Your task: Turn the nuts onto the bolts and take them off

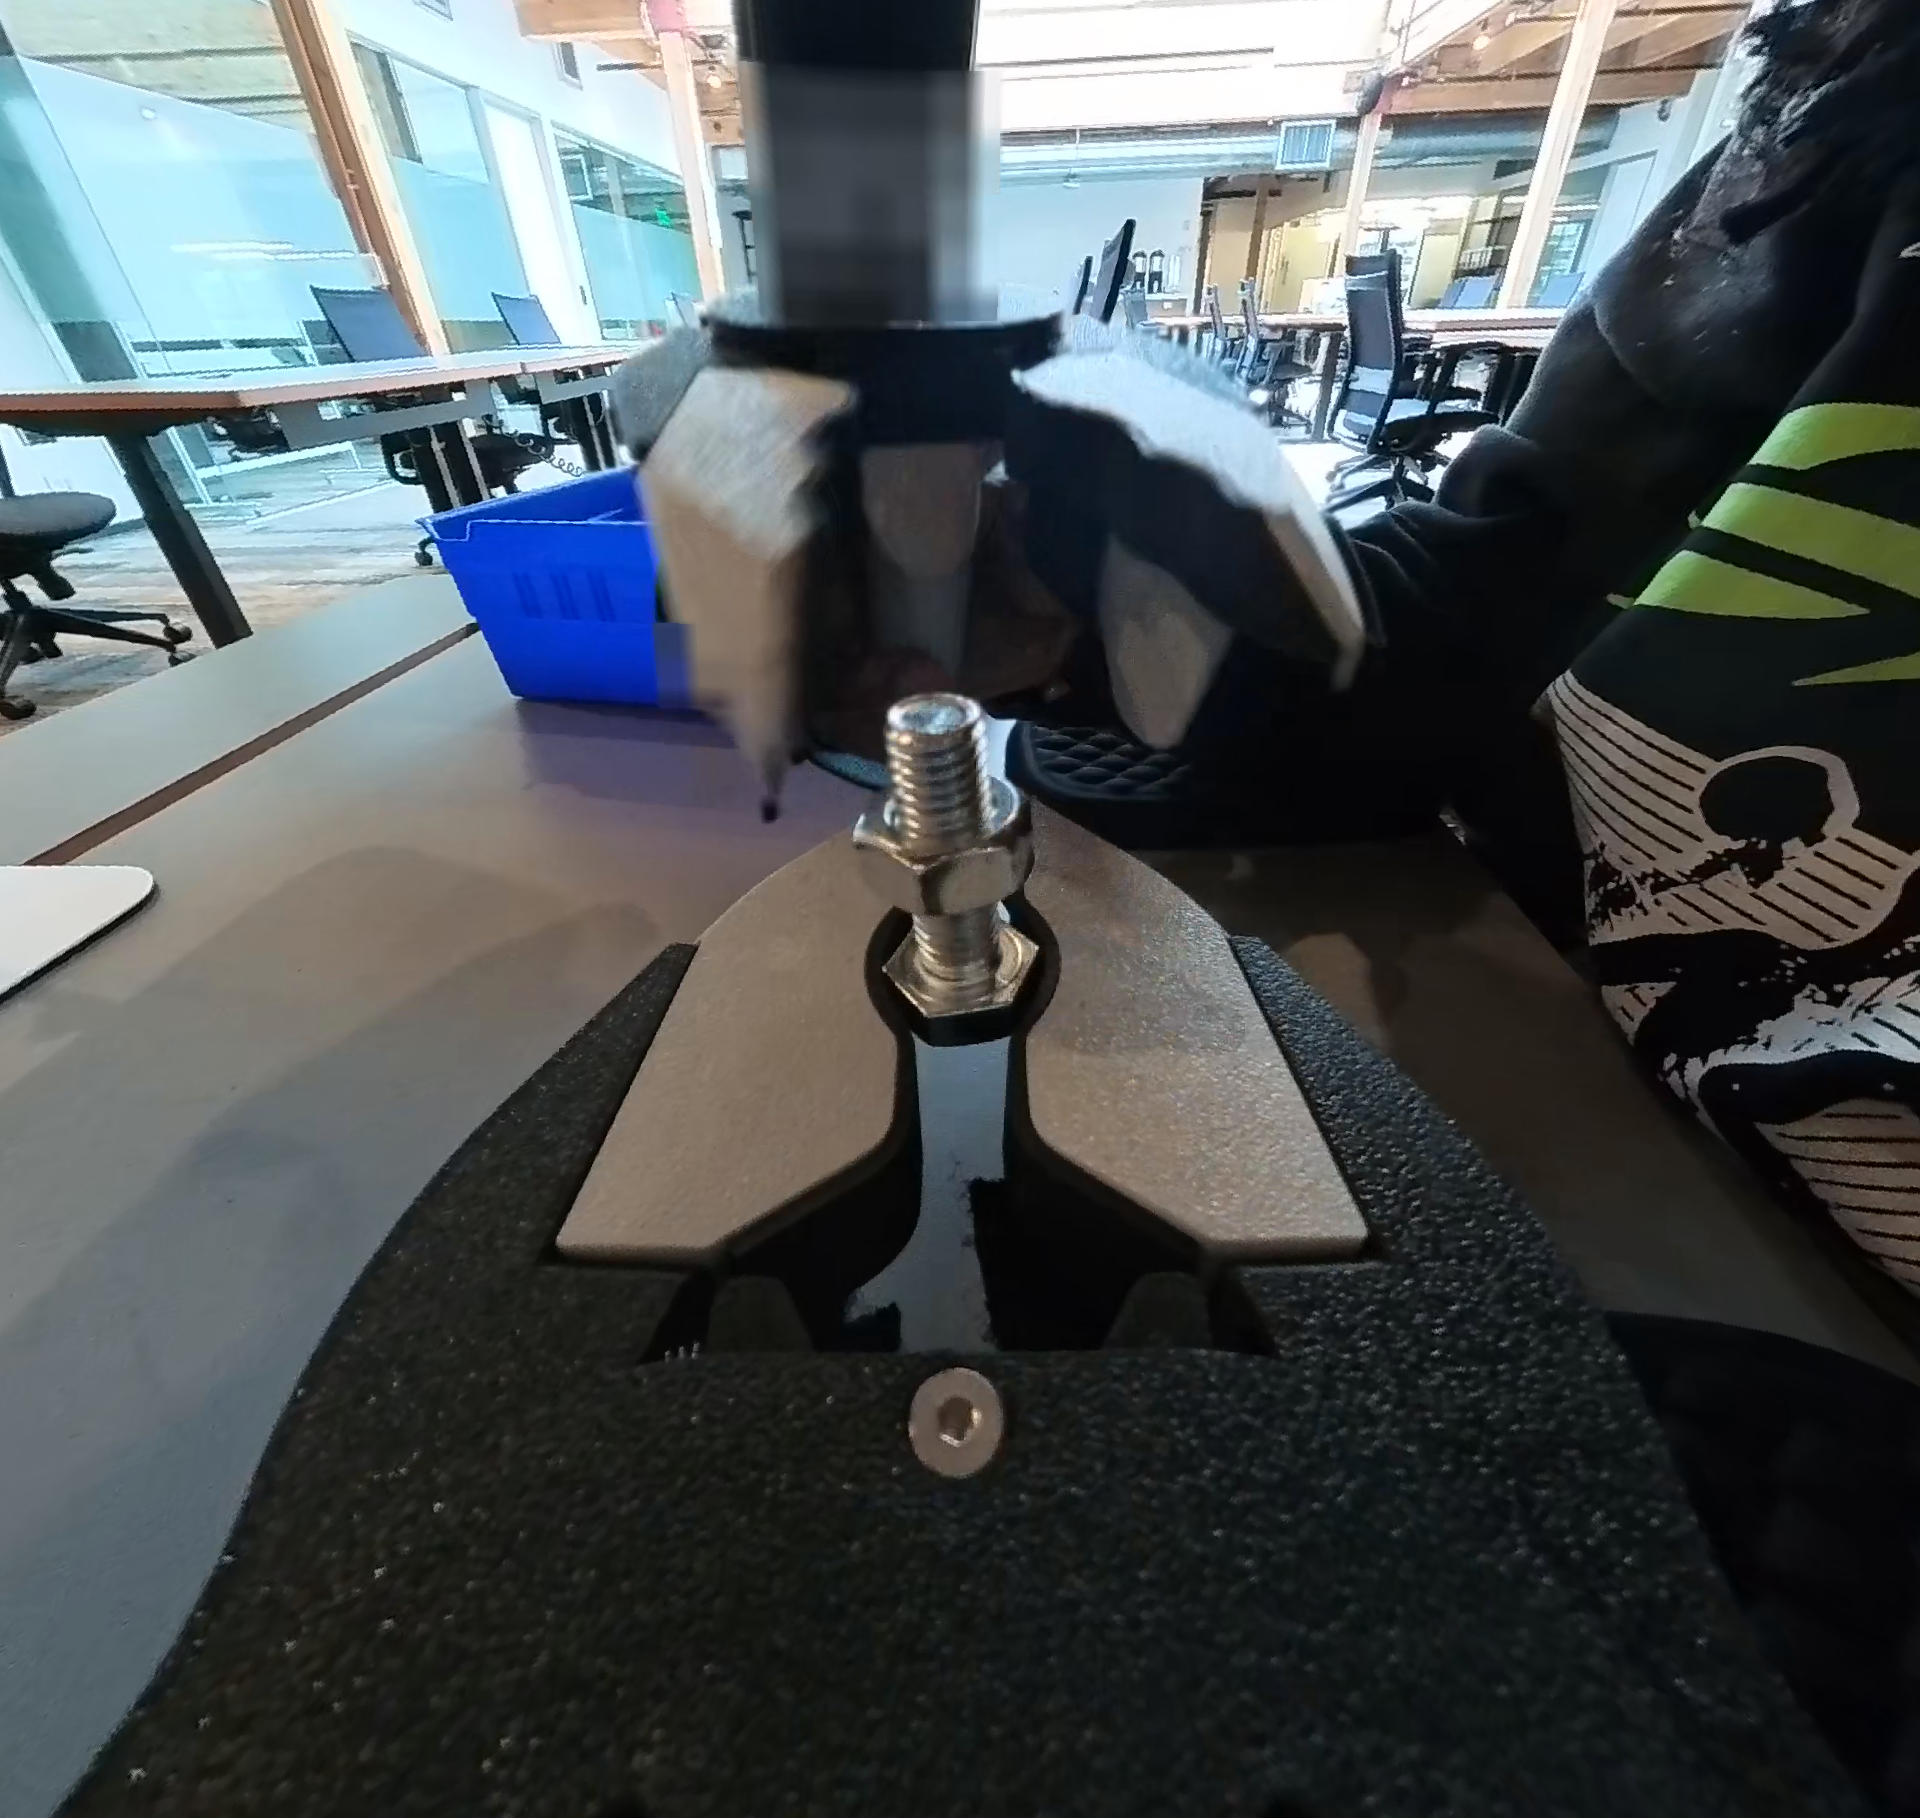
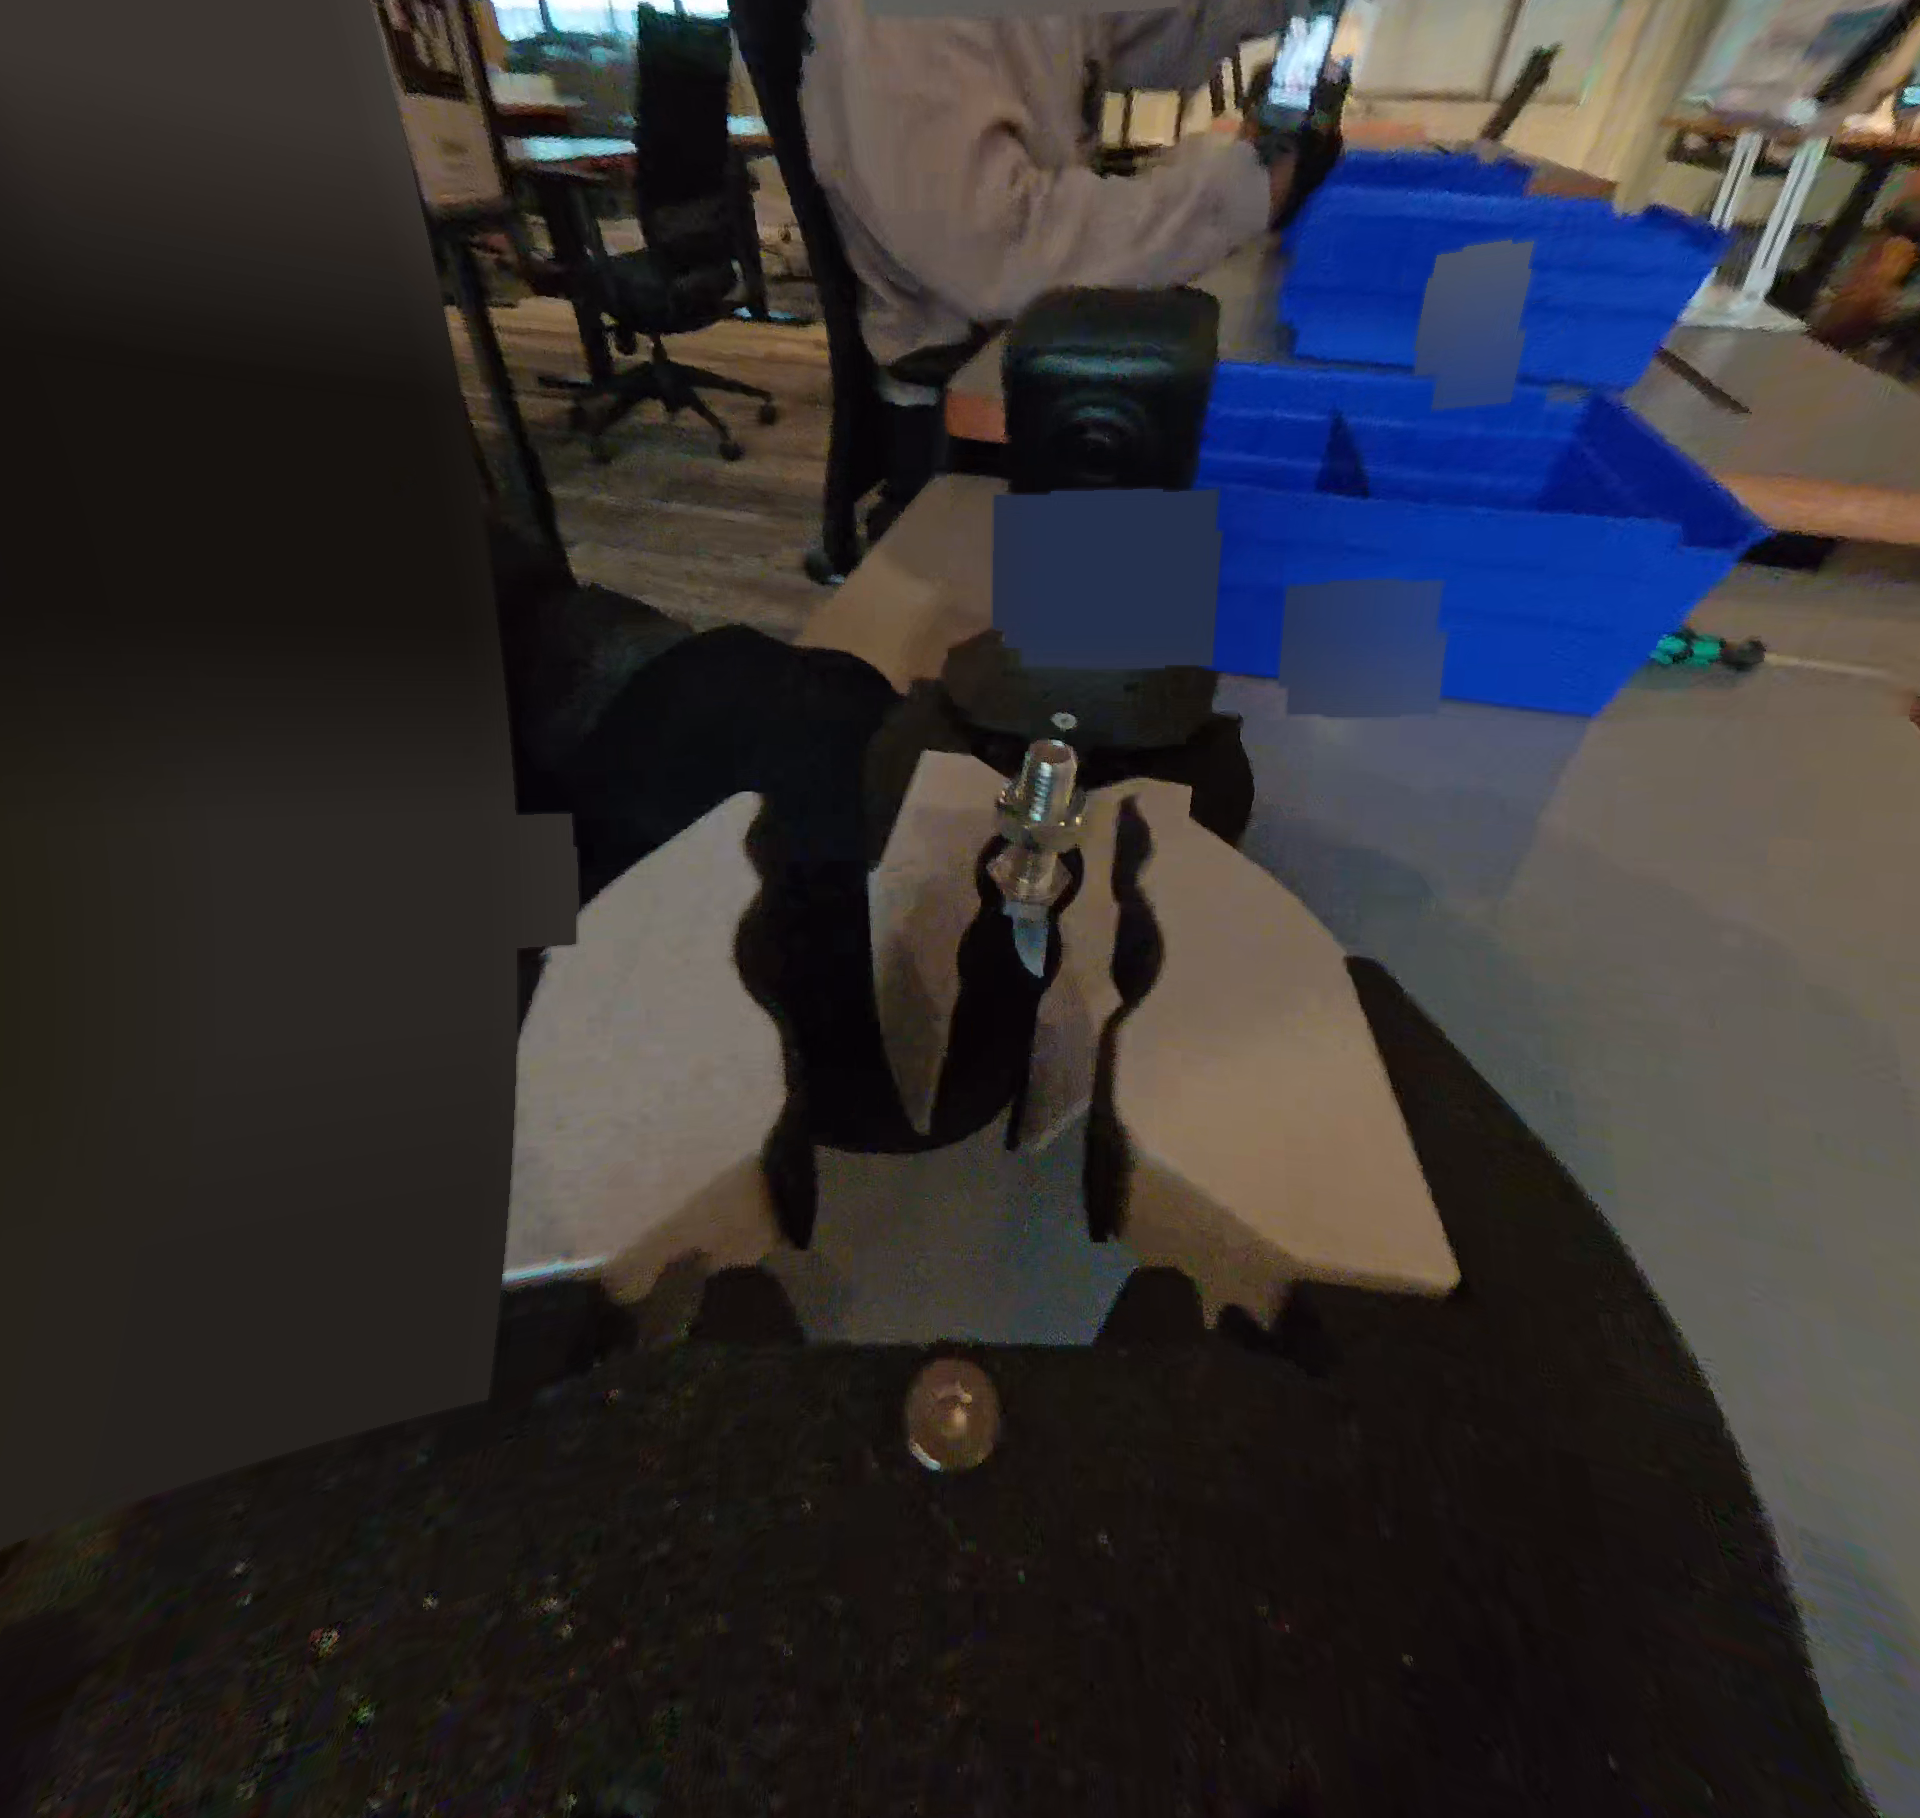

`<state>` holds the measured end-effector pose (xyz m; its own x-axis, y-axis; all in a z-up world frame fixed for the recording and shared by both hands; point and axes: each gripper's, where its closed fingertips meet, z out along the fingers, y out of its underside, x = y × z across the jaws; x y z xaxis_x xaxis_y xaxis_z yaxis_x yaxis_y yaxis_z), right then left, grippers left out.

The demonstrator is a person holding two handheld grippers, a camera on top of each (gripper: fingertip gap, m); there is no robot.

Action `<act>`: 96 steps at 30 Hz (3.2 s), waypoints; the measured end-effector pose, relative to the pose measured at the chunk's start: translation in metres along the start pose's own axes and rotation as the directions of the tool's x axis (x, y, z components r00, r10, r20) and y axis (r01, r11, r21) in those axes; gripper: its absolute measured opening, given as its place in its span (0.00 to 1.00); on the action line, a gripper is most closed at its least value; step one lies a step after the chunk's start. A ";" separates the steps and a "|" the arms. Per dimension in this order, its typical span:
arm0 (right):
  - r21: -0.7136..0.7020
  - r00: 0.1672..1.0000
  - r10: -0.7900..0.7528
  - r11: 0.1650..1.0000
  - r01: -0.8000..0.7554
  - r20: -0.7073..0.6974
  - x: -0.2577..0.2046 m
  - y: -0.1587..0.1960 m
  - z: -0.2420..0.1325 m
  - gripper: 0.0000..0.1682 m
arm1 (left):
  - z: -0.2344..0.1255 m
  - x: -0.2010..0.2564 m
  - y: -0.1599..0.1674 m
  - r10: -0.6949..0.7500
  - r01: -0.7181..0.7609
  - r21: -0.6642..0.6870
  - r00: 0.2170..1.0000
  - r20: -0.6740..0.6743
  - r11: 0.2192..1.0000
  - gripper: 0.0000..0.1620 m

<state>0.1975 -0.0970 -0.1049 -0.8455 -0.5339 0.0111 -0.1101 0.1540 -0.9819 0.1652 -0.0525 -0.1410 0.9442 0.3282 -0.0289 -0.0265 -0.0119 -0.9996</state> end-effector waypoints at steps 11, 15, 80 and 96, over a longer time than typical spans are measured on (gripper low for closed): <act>0.008 1.000 0.006 1.000 -0.007 0.013 -0.001 0.000 0.000 0.31 | 0.000 0.000 0.000 0.002 -0.002 -0.004 1.000 0.001 1.000 0.07; -0.049 0.999 0.015 0.999 -0.014 0.034 -0.005 0.009 0.006 0.34 | 0.001 0.000 0.001 0.000 0.000 -0.005 1.000 0.001 1.000 0.07; 0.208 -0.151 0.166 0.918 -0.336 -0.975 0.087 0.110 -0.472 0.05 | -0.001 -0.023 -0.004 -0.003 -0.002 0.031 0.988 0.154 1.000 0.43; 0.288 -0.194 0.215 0.776 -0.561 -0.957 0.093 0.201 -0.471 0.05 | 0.000 -0.023 -0.002 0.008 -0.010 0.015 0.988 0.154 1.000 0.41</act>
<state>-0.1495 0.2754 -0.2123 -0.3595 0.9326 -0.0326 0.5394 0.1792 -0.8228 0.1439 -0.0599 -0.1383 0.8821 0.4697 -0.0365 -0.0408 -0.0010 -0.9992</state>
